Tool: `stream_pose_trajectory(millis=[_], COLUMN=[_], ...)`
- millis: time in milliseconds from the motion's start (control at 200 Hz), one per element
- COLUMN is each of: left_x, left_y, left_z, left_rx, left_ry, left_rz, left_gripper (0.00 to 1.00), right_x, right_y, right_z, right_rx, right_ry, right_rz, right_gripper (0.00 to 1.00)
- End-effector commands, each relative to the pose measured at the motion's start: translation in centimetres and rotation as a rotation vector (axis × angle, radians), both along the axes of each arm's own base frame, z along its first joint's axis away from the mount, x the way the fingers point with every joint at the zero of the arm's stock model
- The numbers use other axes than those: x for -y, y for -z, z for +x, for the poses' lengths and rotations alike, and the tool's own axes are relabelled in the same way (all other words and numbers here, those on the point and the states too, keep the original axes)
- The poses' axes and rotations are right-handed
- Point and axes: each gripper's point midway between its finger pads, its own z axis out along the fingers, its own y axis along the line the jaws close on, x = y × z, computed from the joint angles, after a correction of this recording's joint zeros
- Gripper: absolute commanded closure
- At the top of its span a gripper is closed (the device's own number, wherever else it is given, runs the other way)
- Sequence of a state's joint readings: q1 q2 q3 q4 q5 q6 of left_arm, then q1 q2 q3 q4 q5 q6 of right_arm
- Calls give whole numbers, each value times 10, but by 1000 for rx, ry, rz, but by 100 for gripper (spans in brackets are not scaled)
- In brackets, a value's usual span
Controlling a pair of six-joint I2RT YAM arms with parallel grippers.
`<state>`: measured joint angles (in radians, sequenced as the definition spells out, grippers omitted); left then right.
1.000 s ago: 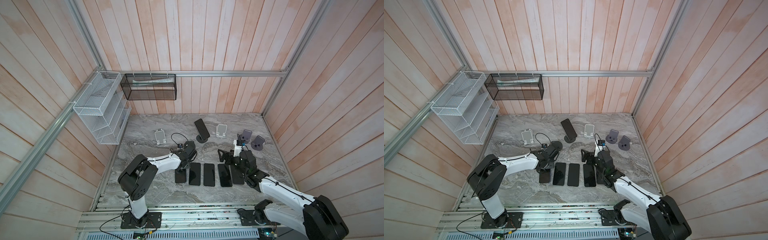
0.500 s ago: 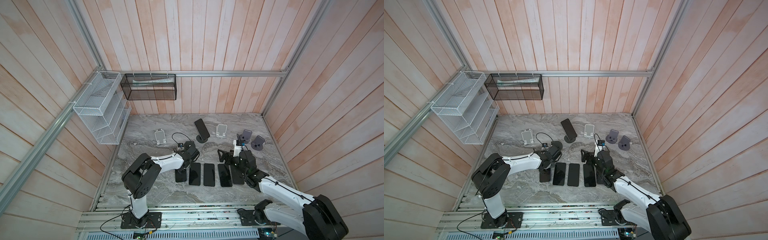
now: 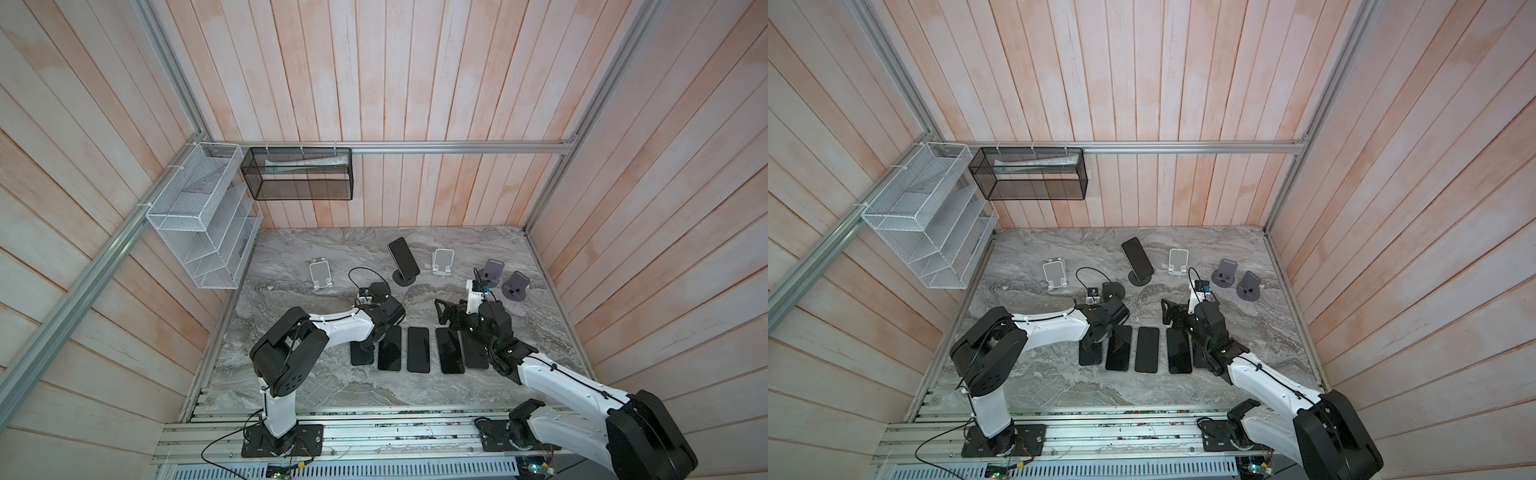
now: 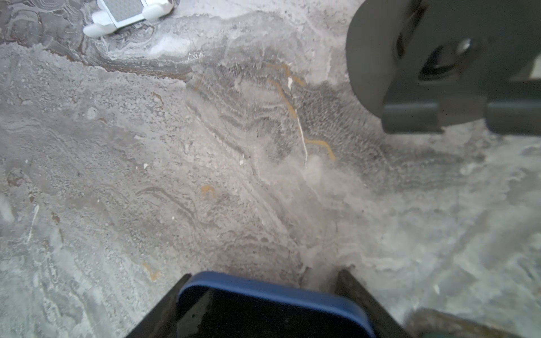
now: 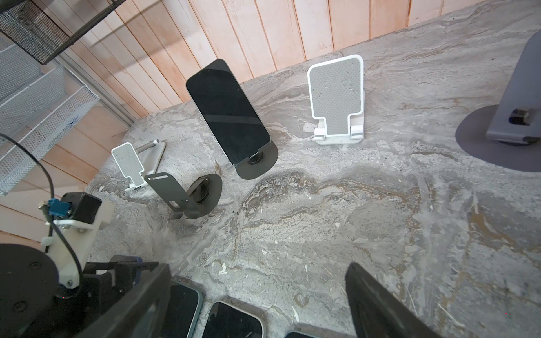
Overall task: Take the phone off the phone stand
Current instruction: 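Lower the blue-framed phone flat beside the row of phones, then open the left gripper and raise it off the blue-framed phone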
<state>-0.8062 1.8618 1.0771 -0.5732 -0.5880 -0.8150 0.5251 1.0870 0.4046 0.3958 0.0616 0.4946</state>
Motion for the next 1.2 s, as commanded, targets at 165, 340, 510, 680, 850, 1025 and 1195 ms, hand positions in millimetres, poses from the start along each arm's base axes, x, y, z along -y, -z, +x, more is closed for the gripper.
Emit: stream_pose_trajectory(millis=[165, 340, 510, 680, 850, 1025, 1195], left_x=[-20, -21, -18, -6, 5, 13, 19], left_y=[28, 29, 28, 2, -46, -88, -134], left_z=[-38, -40, -39, -31, -22, -14, 2], left_rx=[-184, -181, -179, -132, -42, 47, 166], left_ry=[30, 24, 25, 93, 180, 253, 259], left_rz=[128, 125, 121, 80, 21, -17, -41], left_gripper=[22, 21, 21, 21, 18, 10, 3], right_x=[-3, -4, -4, -4, -4, -1, 0], right_y=[-12, -12, -12, -10, -9, -8, -9], right_z=[0, 1, 1, 1, 1, 2, 2], right_rx=[31, 30, 29, 25, 25, 25, 31], right_ry=[-8, -7, -8, -6, -5, 6, 13], right_rz=[23, 24, 23, 19, 26, 12, 16], right_gripper=[6, 6, 6, 6, 6, 6, 6])
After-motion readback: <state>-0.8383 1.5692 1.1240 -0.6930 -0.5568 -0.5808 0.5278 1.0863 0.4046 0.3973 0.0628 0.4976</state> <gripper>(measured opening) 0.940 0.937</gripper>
